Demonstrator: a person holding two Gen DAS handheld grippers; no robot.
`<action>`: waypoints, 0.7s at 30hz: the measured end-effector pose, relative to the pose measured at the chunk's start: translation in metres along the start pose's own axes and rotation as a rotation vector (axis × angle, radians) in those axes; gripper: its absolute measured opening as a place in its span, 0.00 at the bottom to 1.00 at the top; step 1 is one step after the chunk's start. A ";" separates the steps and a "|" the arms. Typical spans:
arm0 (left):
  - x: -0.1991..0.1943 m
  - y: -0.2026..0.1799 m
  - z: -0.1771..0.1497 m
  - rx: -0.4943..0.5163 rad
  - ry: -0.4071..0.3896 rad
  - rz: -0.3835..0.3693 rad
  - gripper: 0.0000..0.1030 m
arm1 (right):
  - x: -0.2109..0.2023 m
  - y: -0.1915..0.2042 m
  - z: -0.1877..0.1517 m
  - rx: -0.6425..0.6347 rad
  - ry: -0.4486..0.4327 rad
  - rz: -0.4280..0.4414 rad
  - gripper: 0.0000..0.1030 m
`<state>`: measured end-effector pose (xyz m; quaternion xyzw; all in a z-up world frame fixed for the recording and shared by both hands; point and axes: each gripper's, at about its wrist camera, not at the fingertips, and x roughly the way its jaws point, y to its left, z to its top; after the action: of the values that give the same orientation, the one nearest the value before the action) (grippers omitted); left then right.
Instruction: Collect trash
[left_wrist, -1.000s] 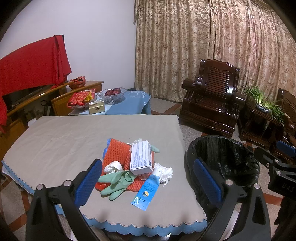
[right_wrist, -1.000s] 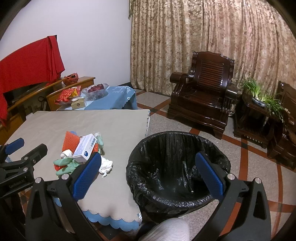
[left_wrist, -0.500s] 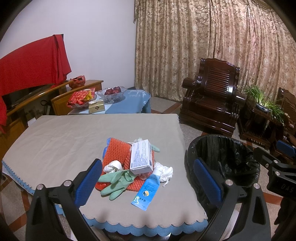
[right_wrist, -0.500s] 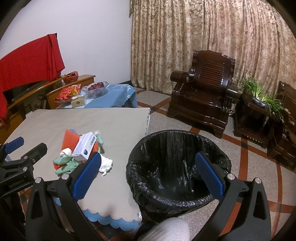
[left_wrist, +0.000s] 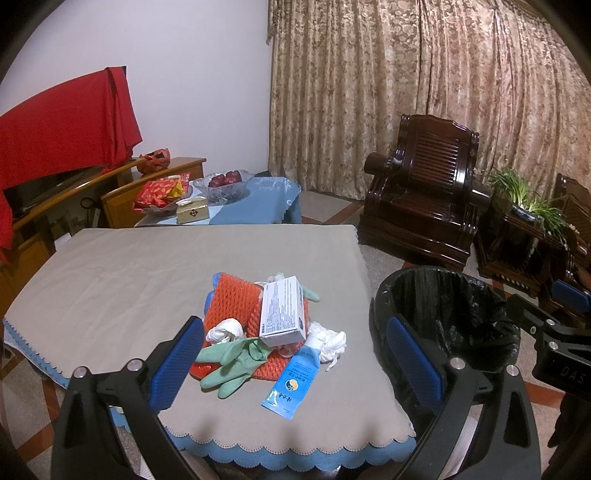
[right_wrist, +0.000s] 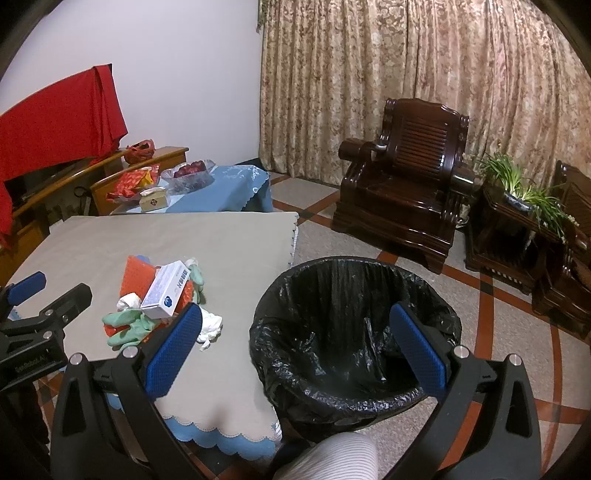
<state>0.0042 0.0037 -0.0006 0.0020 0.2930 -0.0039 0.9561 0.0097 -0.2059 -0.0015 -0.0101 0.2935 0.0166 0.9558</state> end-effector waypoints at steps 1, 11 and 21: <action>0.001 0.000 -0.001 0.000 0.001 -0.001 0.94 | 0.002 0.000 0.000 0.001 0.000 0.002 0.96; 0.004 0.001 -0.003 0.000 0.005 -0.001 0.94 | 0.005 -0.004 -0.003 0.004 0.010 -0.004 0.95; 0.027 0.006 -0.010 -0.004 0.015 0.000 0.94 | 0.020 0.000 -0.003 -0.001 0.030 -0.011 0.95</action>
<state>0.0205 0.0097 -0.0240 0.0002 0.3002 -0.0033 0.9539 0.0247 -0.2055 -0.0153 -0.0126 0.3078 0.0112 0.9513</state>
